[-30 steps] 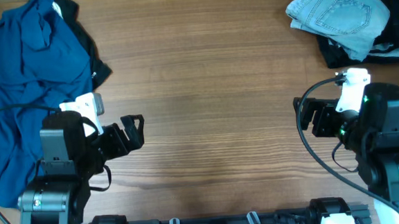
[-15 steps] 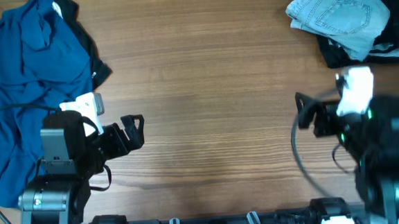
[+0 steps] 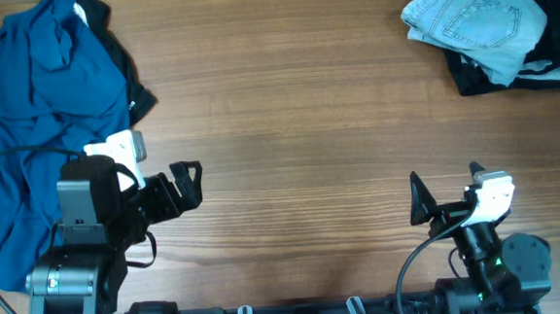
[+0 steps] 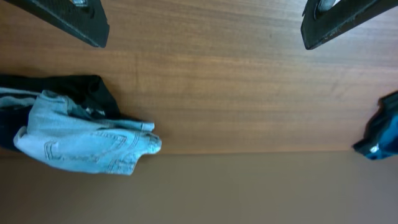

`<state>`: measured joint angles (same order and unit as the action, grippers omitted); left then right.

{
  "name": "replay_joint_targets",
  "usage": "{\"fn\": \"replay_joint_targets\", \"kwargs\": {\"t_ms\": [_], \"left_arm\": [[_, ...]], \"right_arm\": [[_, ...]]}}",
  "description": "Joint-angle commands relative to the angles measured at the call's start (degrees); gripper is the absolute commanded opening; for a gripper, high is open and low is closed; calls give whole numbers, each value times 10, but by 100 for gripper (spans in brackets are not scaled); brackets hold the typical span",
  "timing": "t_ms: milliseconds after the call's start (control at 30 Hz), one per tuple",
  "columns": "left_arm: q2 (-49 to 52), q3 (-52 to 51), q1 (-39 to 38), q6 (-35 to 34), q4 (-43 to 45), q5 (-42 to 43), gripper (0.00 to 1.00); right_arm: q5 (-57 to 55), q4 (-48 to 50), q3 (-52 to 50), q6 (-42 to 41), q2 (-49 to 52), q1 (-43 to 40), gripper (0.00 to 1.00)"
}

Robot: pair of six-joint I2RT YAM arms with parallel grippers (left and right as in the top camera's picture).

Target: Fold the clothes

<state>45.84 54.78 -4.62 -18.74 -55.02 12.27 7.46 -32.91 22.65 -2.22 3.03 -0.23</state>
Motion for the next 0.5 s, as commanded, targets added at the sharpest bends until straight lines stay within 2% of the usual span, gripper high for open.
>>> {"fn": "replay_joint_targets", "kwargs": {"t_ms": [0,133,367,433,467], "left_arm": [[0,-2,-2,1,1,-3,100],[0,-2,-2,1,1,-3,100],[0,-2,-2,1,1,-3,100],[0,-2,-2,1,1,-3,100],[0,-2,-2,1,1,-3,100]], "right_arm": [[5,30,-34,8,-28,7,100],[4,98,-68,26,-29,14,100],[2,313,-191,138,-29,14,100],[2,347,-225,143,-29,14,100],[-6,332,-224,146,-29,14,100]]}}
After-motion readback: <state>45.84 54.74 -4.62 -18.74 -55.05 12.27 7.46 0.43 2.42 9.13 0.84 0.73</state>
